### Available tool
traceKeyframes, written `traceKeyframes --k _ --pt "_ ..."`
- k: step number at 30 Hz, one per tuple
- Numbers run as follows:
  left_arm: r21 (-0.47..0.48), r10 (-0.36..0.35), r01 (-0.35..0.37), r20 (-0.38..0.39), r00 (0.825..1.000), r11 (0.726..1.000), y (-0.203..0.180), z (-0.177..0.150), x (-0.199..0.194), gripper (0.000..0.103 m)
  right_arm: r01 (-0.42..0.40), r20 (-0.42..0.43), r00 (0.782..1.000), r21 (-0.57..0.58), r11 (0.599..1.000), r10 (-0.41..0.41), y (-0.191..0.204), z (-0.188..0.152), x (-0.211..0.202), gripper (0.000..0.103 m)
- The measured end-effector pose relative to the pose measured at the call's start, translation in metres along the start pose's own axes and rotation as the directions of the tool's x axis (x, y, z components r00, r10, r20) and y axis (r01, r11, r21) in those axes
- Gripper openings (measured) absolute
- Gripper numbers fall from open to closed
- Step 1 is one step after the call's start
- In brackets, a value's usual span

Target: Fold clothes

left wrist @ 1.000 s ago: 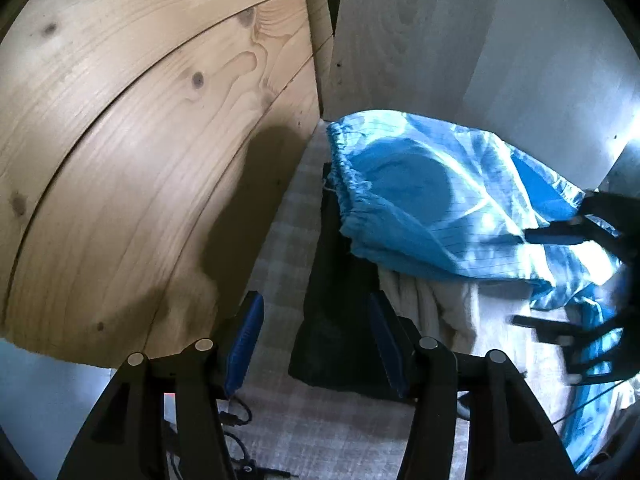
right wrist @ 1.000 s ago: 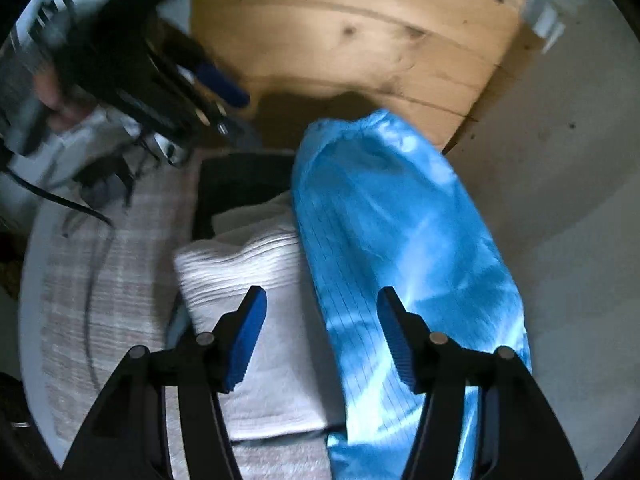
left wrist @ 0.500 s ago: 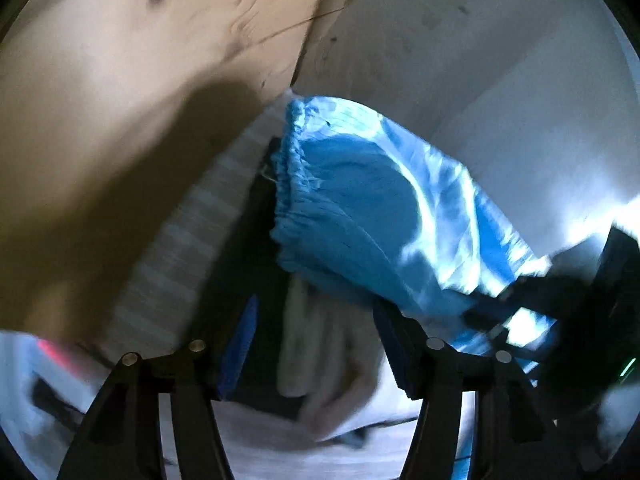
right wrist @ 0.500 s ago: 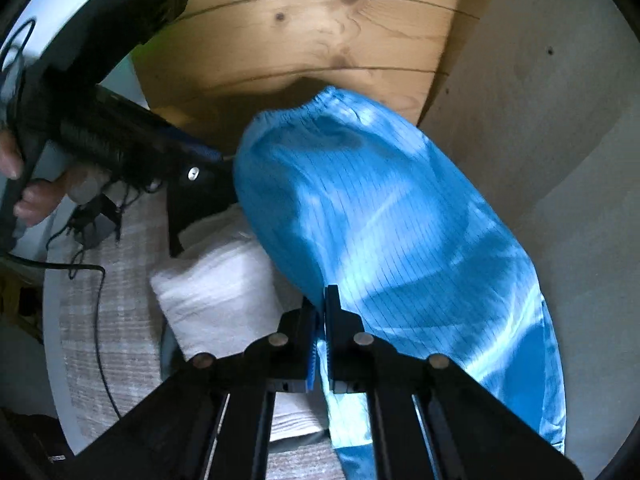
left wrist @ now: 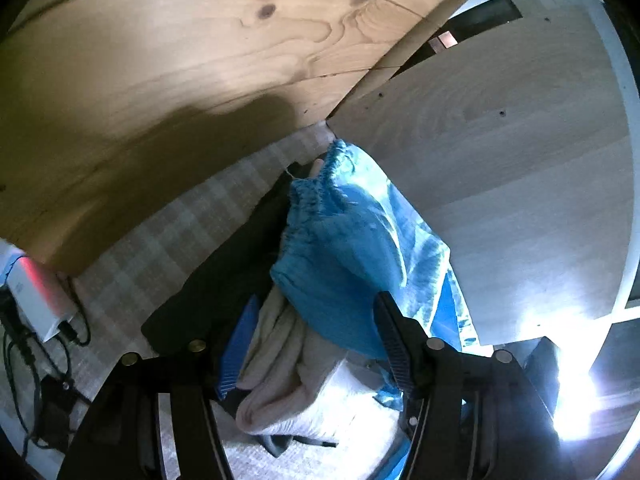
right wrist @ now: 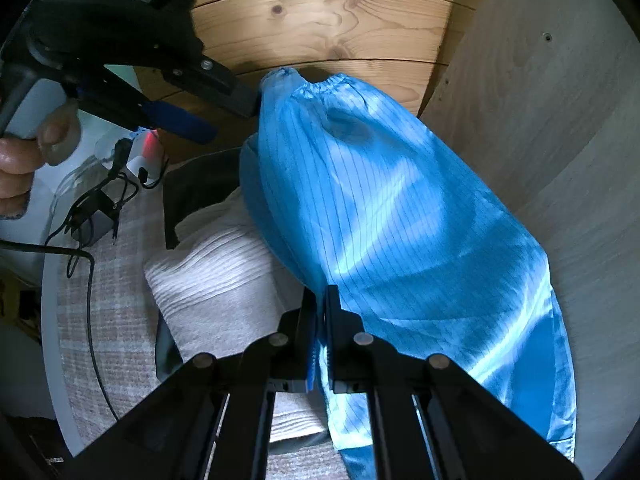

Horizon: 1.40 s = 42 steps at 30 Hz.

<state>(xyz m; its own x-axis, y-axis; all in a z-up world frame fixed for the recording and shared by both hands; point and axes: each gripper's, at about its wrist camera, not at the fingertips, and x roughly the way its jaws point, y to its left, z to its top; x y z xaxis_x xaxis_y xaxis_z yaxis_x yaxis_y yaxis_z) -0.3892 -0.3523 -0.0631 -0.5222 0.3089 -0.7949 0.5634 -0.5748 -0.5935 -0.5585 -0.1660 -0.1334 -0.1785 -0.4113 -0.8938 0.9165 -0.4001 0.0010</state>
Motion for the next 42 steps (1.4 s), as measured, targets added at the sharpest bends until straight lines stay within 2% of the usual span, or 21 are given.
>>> traceKeyframes --k 4,6,14,17,20,28,36,37,38,39,41,42 --pt "-0.002 0.012 -0.012 0.053 0.999 1.000 0.003 0.001 -0.020 0.059 -0.005 0.001 1.000 0.014 1.000 0.005 -0.003 -0.001 0.000 0.004" --pt "0.007 0.025 -0.025 0.066 0.998 1.000 0.005 0.007 -0.025 0.066 -0.005 -0.001 1.000 0.008 1.000 0.005 -0.001 -0.001 0.001 0.004" --pt "-0.076 0.010 -0.010 -0.001 1.000 0.997 0.002 0.023 0.027 0.066 0.000 -0.006 1.000 -0.002 1.000 0.000 0.001 -0.003 0.002 0.004" --pt "-0.070 0.033 -0.034 -0.016 0.999 0.997 -0.002 0.025 0.044 0.066 0.000 -0.005 1.000 -0.001 1.000 0.000 0.000 -0.004 0.002 0.004" --pt "-0.096 0.019 -0.021 -0.027 0.999 0.995 0.001 0.027 0.054 0.066 0.001 -0.002 1.000 -0.001 1.000 -0.001 0.001 -0.005 0.002 0.004" --pt "-0.163 -0.010 0.008 -0.010 1.000 0.987 0.020 0.012 0.049 0.067 -0.004 -0.004 1.000 0.000 1.000 0.004 -0.001 -0.008 0.003 0.004" --pt "-0.155 -0.023 0.027 0.029 0.999 0.988 0.010 0.022 0.059 0.066 0.006 -0.009 1.000 -0.004 1.000 -0.006 0.001 -0.006 0.005 0.004" --pt "-0.147 -0.017 0.022 0.038 0.999 0.989 0.008 0.022 0.059 0.062 0.006 -0.007 1.000 -0.003 1.000 -0.006 0.000 -0.006 0.004 0.004" --pt "-0.139 -0.011 0.017 0.047 0.999 0.990 0.006 0.023 0.059 0.050 0.006 -0.006 1.000 0.000 1.000 -0.006 -0.001 -0.007 0.003 0.004" --pt "-0.122 -0.006 0.014 0.064 0.998 0.992 0.003 0.024 0.057 0.043 0.005 -0.005 1.000 0.004 1.000 -0.005 -0.002 -0.007 0.003 0.004" --pt "-0.093 -0.009 0.018 0.090 0.996 0.996 -0.002 0.025 0.054 0.023 0.003 -0.003 1.000 0.013 1.000 -0.003 -0.005 -0.007 0.002 0.004" --pt "-0.079 -0.016 0.024 0.099 0.995 0.997 -0.004 0.026 0.052 0.020 0.002 -0.002 1.000 0.016 1.000 -0.002 -0.005 -0.007 0.002 0.004"
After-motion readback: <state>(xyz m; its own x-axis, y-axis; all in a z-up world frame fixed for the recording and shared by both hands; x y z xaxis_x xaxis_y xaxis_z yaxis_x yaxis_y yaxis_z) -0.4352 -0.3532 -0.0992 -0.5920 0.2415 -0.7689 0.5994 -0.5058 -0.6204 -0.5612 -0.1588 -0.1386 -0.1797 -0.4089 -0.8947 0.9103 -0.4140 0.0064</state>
